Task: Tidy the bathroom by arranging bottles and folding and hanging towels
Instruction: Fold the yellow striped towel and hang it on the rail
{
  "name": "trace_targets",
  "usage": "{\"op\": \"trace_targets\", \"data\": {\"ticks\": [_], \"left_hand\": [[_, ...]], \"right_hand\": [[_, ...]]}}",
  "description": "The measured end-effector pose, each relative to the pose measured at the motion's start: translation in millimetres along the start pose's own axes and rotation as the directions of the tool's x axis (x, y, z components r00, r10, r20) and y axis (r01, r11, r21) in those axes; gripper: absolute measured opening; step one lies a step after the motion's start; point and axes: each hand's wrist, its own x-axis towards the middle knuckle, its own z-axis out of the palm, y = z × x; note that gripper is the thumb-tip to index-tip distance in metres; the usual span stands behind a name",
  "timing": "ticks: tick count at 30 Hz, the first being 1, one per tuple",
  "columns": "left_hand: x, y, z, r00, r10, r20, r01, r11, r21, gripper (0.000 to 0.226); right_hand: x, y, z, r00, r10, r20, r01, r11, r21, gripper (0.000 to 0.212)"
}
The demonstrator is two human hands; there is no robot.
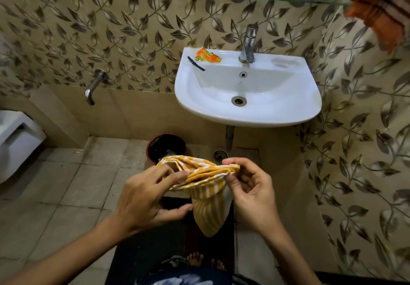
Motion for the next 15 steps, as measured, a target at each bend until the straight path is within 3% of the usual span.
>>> {"op": "trace_targets", "data": {"ticks": [2,4,8,10,12,15], "left_hand": [[-0.5,-16.4,6.9,0.993,0.107,0.055,-0.115,0.975,0.188,0.049],[8.0,-29.5,6.4,0.990,0.107,0.088,-0.129,0.942,0.310,0.044],[30.9,-39.5,-8.2,0.993,0.113,0.031,-0.117,0.943,0.312,0.038],[42.4,-37.9,-16.9,0.990,0.122,0.074,-0.133,0.975,0.177,0.039],[53.0,-32.8,-25.2,0.986,0.111,0.124,-0.102,0.992,-0.075,0.041],[69.4,-23.6,-32.4,0.997,0.041,0.068,-0.010,0.917,-0.400,0.028]], "right_hand": [[5.8,-2.6,-8.6,1.000,-0.013,-0.010,0.013,1.000,-0.006,0.030],[11.0,-4.5,-16.7,1.000,-0.018,-0.007,0.018,1.000,-0.018,0.030],[24.4,-7.4,-31.7,0.999,-0.017,-0.041,0.015,0.999,-0.051,0.031],[34.5,-10.2,-39.5,0.998,-0.023,-0.064,0.018,0.997,-0.075,0.033],[42.6,-14.4,-47.8,0.996,-0.035,-0.078,0.028,0.995,-0.092,0.036],[52.3,-19.8,-60.6,0.994,-0.055,-0.089,0.047,0.995,-0.090,0.034]]}}
